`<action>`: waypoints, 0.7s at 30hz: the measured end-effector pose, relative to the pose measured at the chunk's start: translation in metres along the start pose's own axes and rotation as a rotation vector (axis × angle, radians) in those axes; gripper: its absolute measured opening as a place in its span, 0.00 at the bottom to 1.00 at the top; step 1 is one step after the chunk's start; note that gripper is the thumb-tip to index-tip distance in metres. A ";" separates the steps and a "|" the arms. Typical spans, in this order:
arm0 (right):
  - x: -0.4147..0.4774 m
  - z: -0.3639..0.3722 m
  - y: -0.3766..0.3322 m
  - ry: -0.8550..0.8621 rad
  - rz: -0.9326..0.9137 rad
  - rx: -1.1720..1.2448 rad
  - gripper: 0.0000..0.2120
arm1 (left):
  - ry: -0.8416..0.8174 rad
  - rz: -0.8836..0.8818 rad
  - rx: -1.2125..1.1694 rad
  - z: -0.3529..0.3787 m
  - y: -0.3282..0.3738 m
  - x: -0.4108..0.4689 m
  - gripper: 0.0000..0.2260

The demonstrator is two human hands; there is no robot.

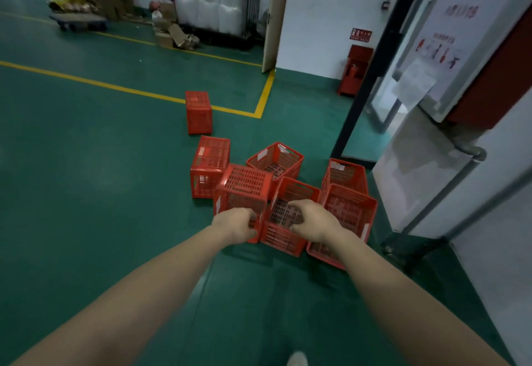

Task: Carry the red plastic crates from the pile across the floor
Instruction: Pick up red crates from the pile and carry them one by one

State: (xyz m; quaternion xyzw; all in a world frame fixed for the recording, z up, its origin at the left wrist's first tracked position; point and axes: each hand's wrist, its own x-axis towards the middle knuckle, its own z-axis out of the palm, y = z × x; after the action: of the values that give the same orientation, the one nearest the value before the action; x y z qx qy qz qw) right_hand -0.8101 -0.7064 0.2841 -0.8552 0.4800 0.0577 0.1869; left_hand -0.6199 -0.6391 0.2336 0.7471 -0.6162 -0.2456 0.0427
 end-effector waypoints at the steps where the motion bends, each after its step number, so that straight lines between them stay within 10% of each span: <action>1: 0.019 -0.004 0.004 -0.009 -0.018 -0.015 0.31 | 0.004 -0.006 -0.003 -0.002 0.000 0.016 0.21; 21: 0.389 -0.015 0.057 -0.405 -0.696 -0.661 0.28 | 0.109 -0.517 -0.506 0.034 -0.033 0.269 0.20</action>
State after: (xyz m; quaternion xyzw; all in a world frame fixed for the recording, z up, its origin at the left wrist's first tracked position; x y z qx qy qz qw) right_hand -0.6521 -1.0500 0.1742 -0.9492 0.0774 0.3050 0.0040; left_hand -0.5724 -0.8769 0.1071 0.8559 -0.3236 -0.3529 0.1956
